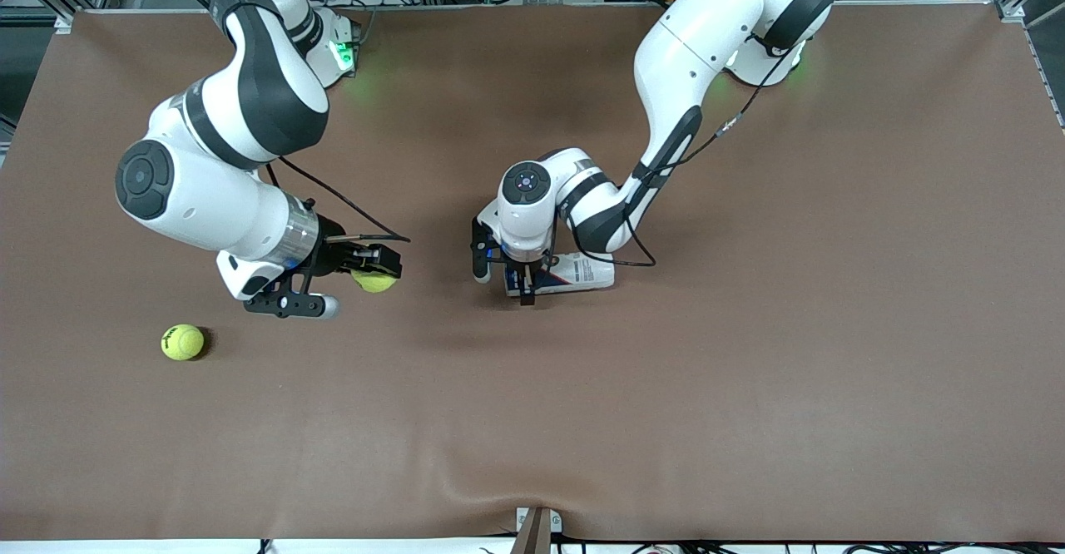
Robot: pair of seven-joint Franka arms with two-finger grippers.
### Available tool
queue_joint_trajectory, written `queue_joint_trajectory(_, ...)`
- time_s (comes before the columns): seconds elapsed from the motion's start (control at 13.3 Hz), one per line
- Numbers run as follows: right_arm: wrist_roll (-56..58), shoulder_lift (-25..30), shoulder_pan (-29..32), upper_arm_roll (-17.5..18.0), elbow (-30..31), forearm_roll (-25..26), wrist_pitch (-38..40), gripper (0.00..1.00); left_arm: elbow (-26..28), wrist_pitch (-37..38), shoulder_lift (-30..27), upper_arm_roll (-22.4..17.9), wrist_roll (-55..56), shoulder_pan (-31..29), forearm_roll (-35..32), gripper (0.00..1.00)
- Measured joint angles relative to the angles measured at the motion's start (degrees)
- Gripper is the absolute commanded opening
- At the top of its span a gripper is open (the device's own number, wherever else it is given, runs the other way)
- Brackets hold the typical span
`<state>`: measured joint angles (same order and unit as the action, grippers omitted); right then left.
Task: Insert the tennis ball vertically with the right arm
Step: 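Lift the ball with the right gripper while the left gripper raises the can upright, then hold the can upright with the left gripper while the right gripper brings the ball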
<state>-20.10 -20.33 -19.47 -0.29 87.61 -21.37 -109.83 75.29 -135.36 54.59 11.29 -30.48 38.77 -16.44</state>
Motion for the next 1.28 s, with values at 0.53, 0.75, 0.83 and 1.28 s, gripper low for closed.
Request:
queue_joint_trajectory(0.53,-0.1,0.0,0.2,-0.5,0.0,-7.7,-0.1,0.22,-2.1,-0.5,-1.3,0.1,2.1,0.2,0.0,0.77)
queue_joint_trajectory(0.75,-0.1,0.0,0.3,-0.7,0.0,-8.3,-0.1,0.22,-2.4,-0.5,-4.1,0.4,7.6,0.4,0.0,0.77)
queue_joint_trajectory(0.83,-0.1,0.0,0.4,-0.9,0.0,-8.7,-0.1,0.22,-2.4,-0.5,-4.9,0.4,9.1,0.4,0.0,0.78)
queue_joint_trajectory(1.28,7.9,0.0,5.0,-1.2,0.2,-10.4,0.0,0.22,-2.5,-0.5,-8.8,0.5,19.3,1.3,-0.1,0.78)
